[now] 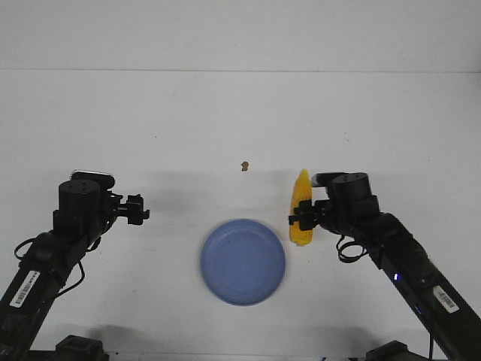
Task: Place corn on plate with both arms
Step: 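Carry the corn with the right gripper over the blue plate, then open the right gripper to drop the corn onto the plate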
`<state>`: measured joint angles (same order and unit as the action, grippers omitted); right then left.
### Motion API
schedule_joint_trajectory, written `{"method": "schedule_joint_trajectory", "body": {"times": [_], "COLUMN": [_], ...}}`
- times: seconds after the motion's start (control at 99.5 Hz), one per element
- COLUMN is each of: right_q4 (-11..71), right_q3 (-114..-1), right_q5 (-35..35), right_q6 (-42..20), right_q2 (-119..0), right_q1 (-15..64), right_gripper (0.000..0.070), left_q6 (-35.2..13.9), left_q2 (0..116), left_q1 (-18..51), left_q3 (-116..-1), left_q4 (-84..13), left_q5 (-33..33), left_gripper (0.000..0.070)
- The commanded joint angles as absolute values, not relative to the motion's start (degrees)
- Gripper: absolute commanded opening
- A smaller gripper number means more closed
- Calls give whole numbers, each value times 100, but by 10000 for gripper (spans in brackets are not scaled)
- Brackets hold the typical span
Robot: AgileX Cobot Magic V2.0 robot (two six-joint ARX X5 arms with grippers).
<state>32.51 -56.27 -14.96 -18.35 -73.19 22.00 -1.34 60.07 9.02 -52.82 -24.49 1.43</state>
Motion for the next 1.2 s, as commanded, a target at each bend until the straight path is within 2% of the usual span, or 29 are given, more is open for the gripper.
{"method": "schedule_joint_trajectory", "body": {"times": [0.0,0.201,0.372,0.442,0.523,0.603,0.774,0.955,1.186], "right_q4": [3168,2897,2810,2810,2797,2775,2617,2672,2692], "right_q3": [-5704,-5704,-5704,-5704,-5704,-5704,-5706,-5710,-5710], "right_q5": [-1481,-1304,-1302,-1304,-1304,-1302,-1304,-1358,-1168], "right_q6": [-1949,-2145,-2169,-2171,-2189,-2191,-2215,-2191,-1892], "right_q2": [-7470,-7721,-8093,-8261,-8412,-8451,-8401,-8326,-7797], "right_q1": [2587,3542,4018,4141,4263,4340,4381,4281,4071], "right_gripper": [170,171,174,199,270,324,347,422,422], "left_q6": [-108,-108,-108,-108,-106,-106,-102,-99,-99], "left_q2": [6066,6066,6066,6066,6066,6066,6066,6062,6060], "left_q1": [906,908,906,906,906,906,906,906,906], "left_q3": [-5319,-5319,-5319,-5319,-5319,-5319,-5319,-5319,-5319], "left_q4": [-2436,-2436,-2436,-2438,-2445,-2456,-2456,-2453,-2432], "left_q5": [150,150,150,150,150,150,150,150,150], "left_gripper": [463,463,463,463,463,463,463,463,463]}}
